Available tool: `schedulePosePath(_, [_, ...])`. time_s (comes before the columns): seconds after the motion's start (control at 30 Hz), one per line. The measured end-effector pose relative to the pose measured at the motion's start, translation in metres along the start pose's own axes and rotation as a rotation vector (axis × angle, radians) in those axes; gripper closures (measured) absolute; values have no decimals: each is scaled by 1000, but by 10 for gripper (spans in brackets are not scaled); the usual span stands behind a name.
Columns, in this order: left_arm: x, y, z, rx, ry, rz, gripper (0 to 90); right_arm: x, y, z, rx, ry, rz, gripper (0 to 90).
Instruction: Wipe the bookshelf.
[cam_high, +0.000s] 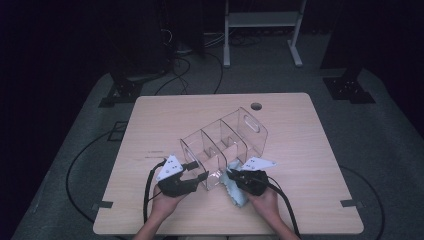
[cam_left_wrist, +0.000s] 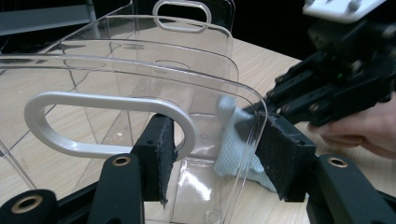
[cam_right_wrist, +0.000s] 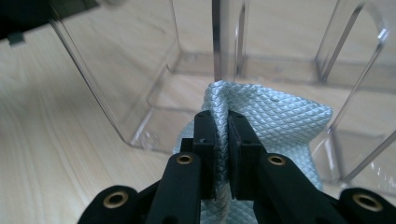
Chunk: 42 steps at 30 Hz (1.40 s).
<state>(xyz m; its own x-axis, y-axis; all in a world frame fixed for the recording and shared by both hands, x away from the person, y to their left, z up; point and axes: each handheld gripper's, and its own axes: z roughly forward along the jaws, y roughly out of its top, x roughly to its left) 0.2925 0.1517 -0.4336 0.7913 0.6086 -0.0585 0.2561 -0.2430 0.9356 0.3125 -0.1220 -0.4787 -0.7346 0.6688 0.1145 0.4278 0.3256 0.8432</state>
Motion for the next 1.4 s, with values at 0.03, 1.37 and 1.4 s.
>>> schedulePosePath(0.03, [0, 0, 0, 0, 1, 0, 473, -1, -3, 3, 13, 0, -1, 825])
schedulePosePath(1.37, [-6, 0, 6, 1, -11, 22, 472, -3, 15, -15, -53, 5, 22, 824])
schedulePosePath(1.4, [-6, 0, 6, 0, -11, 22, 472, -2, 17, -17, -60, 0, 13, 824])
